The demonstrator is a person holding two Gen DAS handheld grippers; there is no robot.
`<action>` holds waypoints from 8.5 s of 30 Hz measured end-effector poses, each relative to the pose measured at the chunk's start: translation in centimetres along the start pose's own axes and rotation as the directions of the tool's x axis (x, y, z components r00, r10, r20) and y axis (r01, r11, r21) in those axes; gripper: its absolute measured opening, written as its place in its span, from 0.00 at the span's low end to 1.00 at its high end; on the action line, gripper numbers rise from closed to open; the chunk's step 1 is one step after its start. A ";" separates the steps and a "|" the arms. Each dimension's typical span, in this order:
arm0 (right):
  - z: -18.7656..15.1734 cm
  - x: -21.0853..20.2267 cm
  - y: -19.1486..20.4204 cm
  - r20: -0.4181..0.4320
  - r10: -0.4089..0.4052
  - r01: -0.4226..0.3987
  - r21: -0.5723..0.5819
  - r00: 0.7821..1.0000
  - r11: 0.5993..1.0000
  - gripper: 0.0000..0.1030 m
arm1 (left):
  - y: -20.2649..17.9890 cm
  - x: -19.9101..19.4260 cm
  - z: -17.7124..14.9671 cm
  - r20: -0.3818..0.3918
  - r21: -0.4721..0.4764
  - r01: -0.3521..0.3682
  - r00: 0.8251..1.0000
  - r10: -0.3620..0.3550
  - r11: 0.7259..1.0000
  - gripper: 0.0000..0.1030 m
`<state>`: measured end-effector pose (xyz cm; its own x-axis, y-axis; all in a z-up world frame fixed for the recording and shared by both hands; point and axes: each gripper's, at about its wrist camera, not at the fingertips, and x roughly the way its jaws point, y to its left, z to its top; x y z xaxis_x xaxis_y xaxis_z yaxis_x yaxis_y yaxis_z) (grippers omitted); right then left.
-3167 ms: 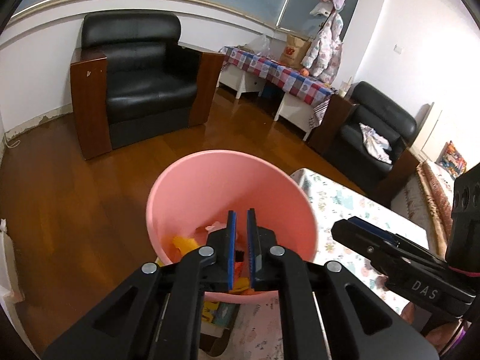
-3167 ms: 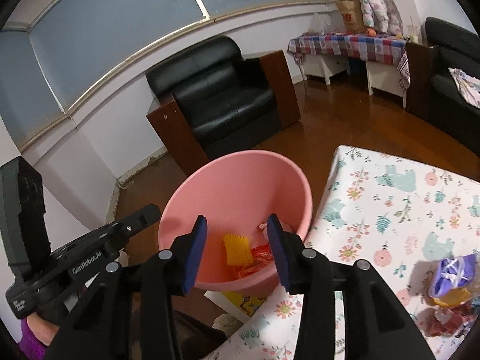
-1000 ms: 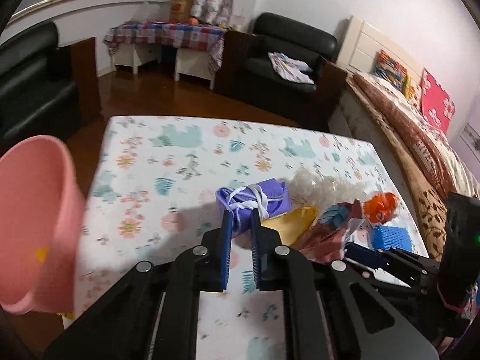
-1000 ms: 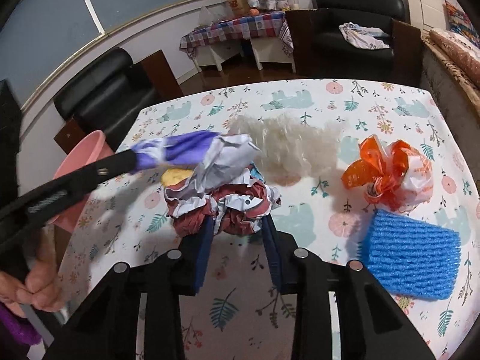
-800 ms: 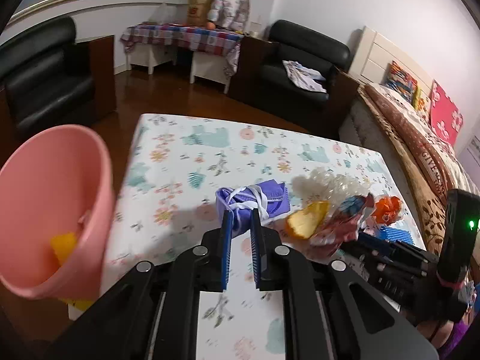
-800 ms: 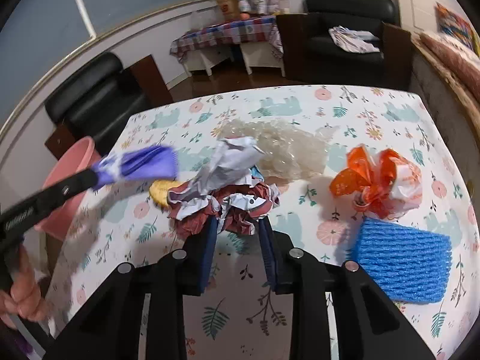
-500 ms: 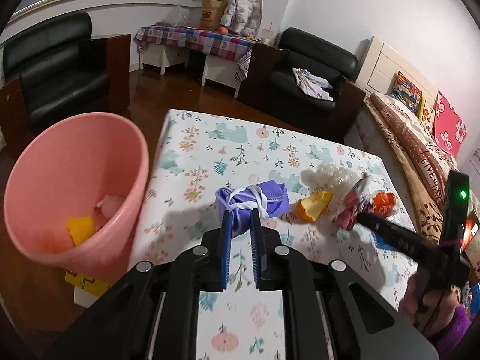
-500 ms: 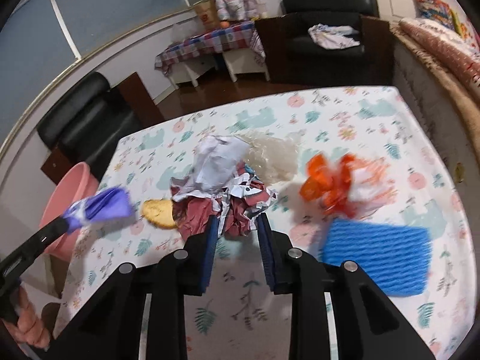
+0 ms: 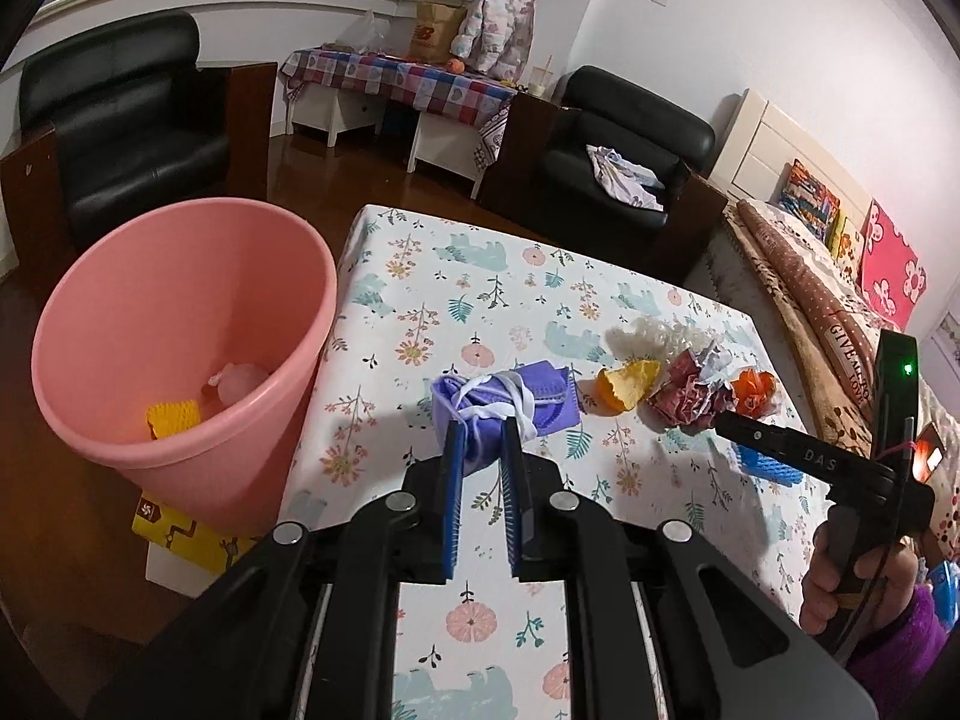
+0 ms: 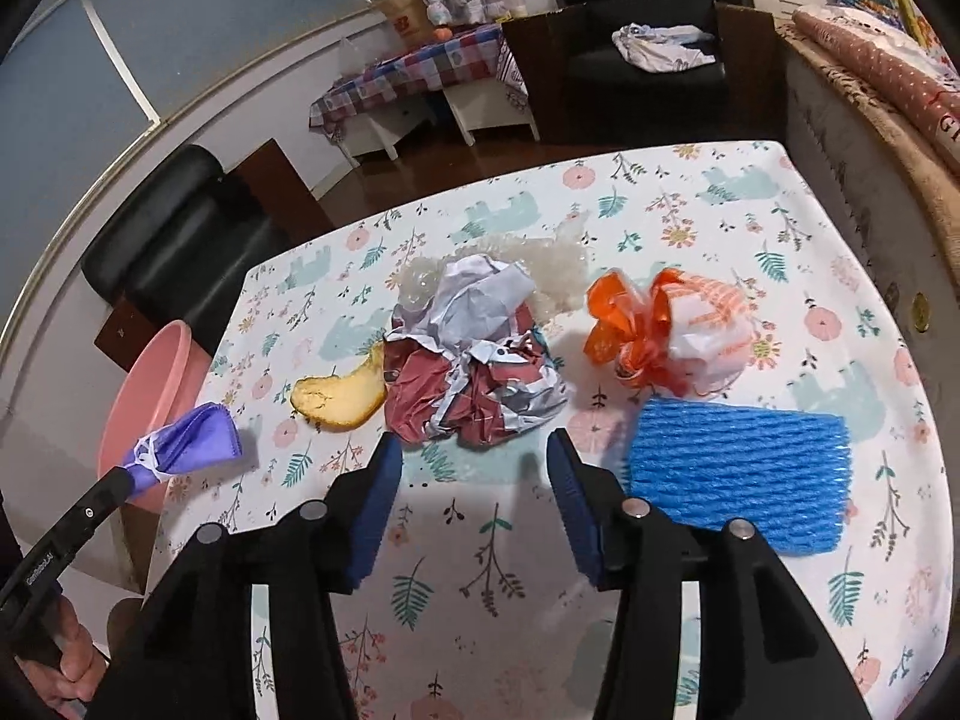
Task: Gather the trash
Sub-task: 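Lift the purple bag and crumpled paper and carry both over the pink bucket, then open both tools to drop the purple bag and paper into the bucket, then grasp the yellow chip with the left tool while the right tool grasps the orange-white bag, then carry the yellow chip and orange-white bag over the pink bucket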
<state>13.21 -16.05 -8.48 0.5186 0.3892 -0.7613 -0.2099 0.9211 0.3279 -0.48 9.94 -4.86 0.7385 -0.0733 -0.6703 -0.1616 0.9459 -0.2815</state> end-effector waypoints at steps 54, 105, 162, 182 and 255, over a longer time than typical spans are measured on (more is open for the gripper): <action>2.6 -0.9 22.7 0.049 0.288 -0.254 -0.353 0.956 0.901 0.18 | 10.0 -8.2 2.7 0.209 -0.177 -0.239 0.939 0.274 0.955 0.11; -0.1 9.6 30.3 -0.155 0.290 -0.329 -0.440 0.944 0.835 0.33 | 15.2 -4.4 2.8 0.071 -0.222 -0.353 0.924 0.376 0.909 0.45; 0.4 -6.9 2.9 0.197 0.043 -0.005 -0.192 0.979 0.981 0.49 | -3.6 0.7 2.9 0.048 0.087 -0.030 0.999 0.026 0.996 0.55; 1.8 -4.7 -5.1 0.207 -0.047 0.055 -0.034 0.977 0.998 0.49 | -8.8 10.6 2.3 -0.118 0.150 0.015 0.993 0.002 0.989 0.39; 0.8 -3.1 16.5 0.124 0.202 -0.144 -0.369 0.971 0.918 0.42 | 4.5 -3.4 3.9 0.149 -0.081 -0.192 0.968 0.202 0.978 0.03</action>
<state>8.84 -2.09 -0.24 0.5640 0.5631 -0.6040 -0.5735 0.7934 0.2041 -1.16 15.70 -1.19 0.7798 0.1677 -0.6032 -0.3528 0.9137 -0.2020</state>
